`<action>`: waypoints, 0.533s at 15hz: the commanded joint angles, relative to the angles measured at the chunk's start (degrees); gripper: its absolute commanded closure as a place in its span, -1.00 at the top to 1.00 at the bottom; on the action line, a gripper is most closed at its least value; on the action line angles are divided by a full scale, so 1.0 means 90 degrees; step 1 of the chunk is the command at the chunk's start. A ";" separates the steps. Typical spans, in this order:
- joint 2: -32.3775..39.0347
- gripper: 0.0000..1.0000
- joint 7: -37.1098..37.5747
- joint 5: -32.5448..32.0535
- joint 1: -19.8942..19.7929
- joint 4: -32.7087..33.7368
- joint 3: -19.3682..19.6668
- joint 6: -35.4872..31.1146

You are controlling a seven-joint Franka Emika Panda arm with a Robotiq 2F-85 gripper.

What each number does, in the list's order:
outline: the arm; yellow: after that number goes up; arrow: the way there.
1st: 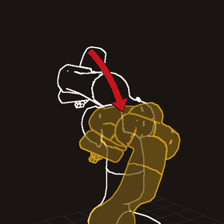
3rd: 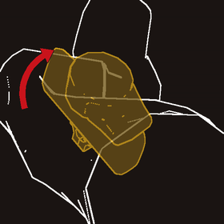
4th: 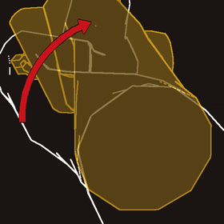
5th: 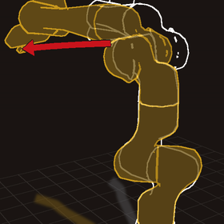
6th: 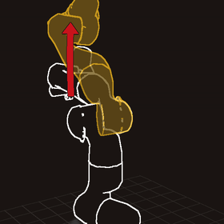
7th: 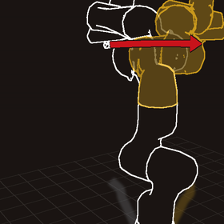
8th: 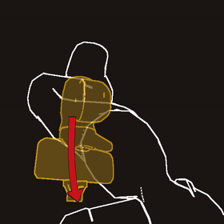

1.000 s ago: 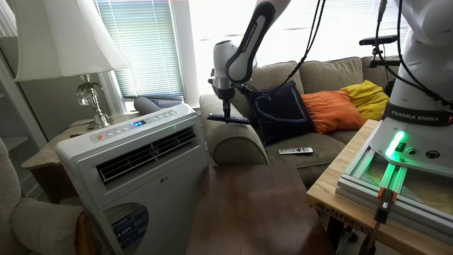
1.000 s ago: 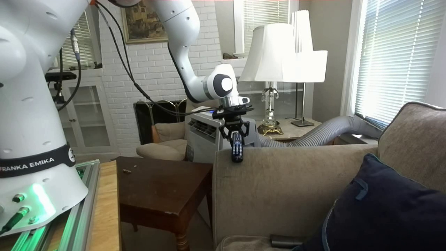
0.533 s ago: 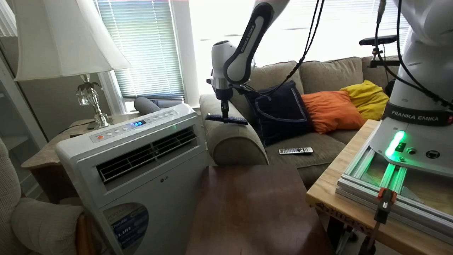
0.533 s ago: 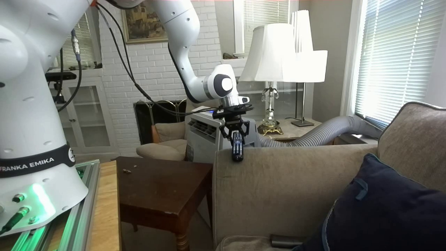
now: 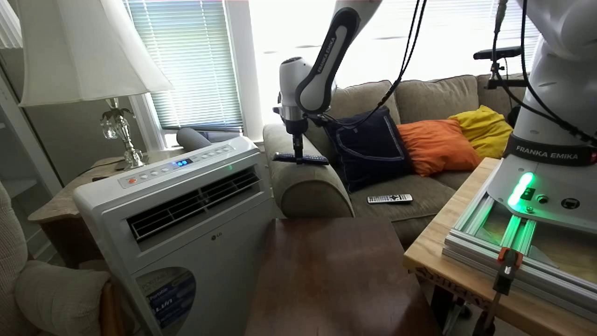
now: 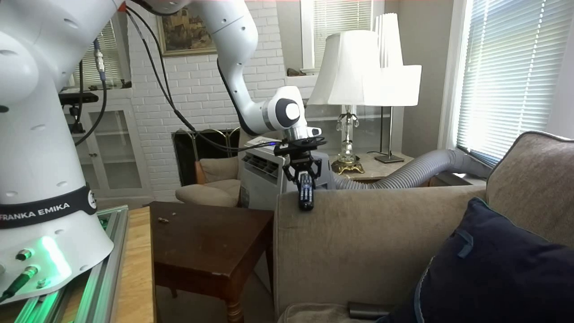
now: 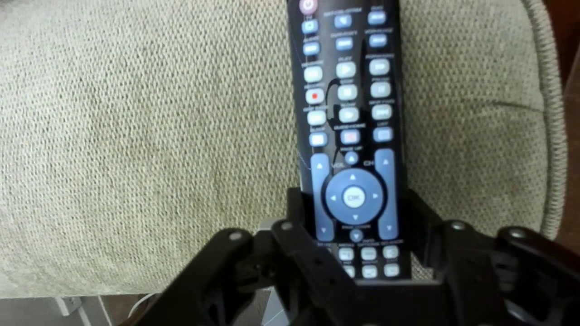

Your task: Pick the remotes on the seat and put them on the arm of the sofa

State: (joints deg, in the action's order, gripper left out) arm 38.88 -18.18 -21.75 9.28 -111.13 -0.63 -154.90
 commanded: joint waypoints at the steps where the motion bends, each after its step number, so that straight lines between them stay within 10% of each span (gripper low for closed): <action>1: 0.0133 0.61 0.0210 -0.0130 0.0090 0.0199 0.0095 0.0067; 4: 0.0131 1.00 0.0202 -0.0117 0.0074 0.0232 0.0094 0.0090; 8: 0.0109 1.00 0.0186 -0.0106 0.0050 0.0223 0.0091 0.0082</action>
State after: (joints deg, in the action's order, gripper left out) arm 38.98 -18.07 -21.75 9.29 -110.53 -0.33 -154.82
